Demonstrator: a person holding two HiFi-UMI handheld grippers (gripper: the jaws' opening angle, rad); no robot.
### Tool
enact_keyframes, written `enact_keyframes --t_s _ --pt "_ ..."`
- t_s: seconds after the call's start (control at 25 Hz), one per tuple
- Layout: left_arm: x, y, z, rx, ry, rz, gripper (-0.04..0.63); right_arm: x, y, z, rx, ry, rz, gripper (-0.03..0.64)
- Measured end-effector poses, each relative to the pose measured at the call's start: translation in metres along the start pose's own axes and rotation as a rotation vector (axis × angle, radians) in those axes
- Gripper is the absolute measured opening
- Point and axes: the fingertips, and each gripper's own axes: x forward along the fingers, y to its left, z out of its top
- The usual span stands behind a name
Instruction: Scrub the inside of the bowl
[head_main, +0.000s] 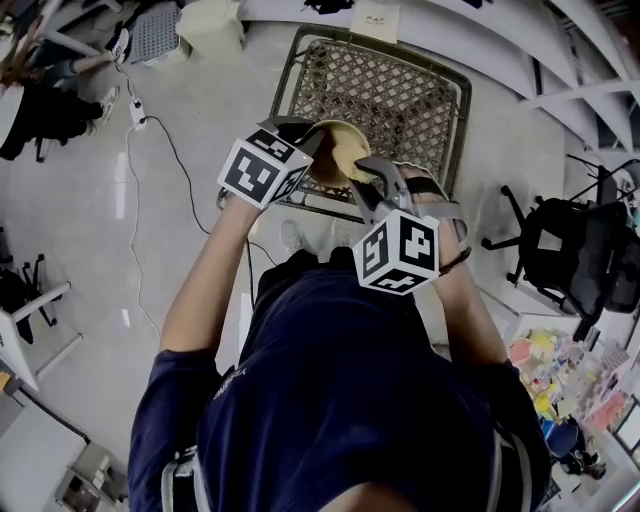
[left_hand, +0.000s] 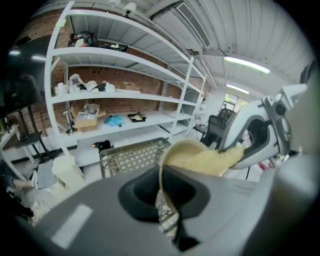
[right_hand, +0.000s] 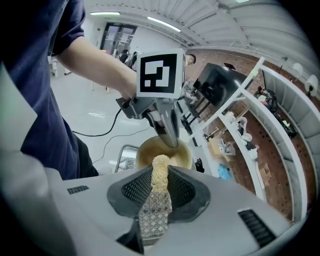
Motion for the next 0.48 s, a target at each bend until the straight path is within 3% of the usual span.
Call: enact_keyframes --t_s 0.12,0.28,0.4,0.48 --pt "-0.002 0.004 -0.003 -0.001 0.004 0.016 0.006 -0.007 0.018 0.004 0.021 -0.027 0.065 0.077" --pt "0.004 -0.003 -0.005 0.008 0.017 0.010 0.006 -0.010 0.034 0.028 0.098 -0.151 0.148 0.077" --pt "0.005 0.000 -0.012 0.039 0.053 0.042 0.006 -0.019 0.015 0.027 0.231 -0.245 0.125 0.077" --pt "0.002 0.004 -0.017 0.044 0.069 0.059 0.006 -0.024 0.001 0.024 0.376 -0.339 0.141 0.077"
